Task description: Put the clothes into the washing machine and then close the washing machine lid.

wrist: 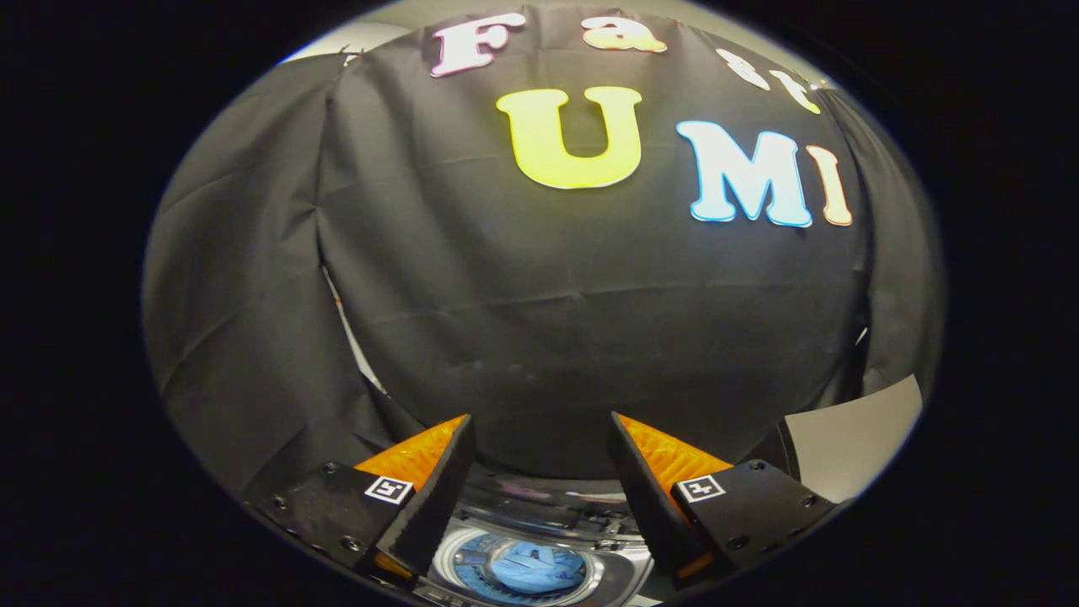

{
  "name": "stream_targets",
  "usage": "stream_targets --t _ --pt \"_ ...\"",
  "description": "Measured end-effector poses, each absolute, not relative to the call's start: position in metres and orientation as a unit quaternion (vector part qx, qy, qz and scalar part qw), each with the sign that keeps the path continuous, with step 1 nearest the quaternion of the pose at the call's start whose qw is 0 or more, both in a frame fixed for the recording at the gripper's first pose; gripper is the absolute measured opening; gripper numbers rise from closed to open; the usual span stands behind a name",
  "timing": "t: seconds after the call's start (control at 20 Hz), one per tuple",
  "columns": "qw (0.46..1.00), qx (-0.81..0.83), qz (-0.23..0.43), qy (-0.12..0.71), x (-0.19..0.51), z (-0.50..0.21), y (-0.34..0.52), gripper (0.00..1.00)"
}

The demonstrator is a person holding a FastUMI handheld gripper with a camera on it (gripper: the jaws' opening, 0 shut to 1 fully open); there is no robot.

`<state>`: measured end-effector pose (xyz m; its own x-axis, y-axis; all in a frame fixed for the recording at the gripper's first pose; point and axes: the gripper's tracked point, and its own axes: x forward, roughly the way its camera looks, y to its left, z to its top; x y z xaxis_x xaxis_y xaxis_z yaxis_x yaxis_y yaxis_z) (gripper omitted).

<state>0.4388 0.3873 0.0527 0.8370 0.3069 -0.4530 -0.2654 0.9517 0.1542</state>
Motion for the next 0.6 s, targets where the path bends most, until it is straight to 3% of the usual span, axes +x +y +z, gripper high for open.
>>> stream_targets --t 0.6 --pt "0.941 0.066 0.117 0.309 0.452 -0.014 0.385 0.98"
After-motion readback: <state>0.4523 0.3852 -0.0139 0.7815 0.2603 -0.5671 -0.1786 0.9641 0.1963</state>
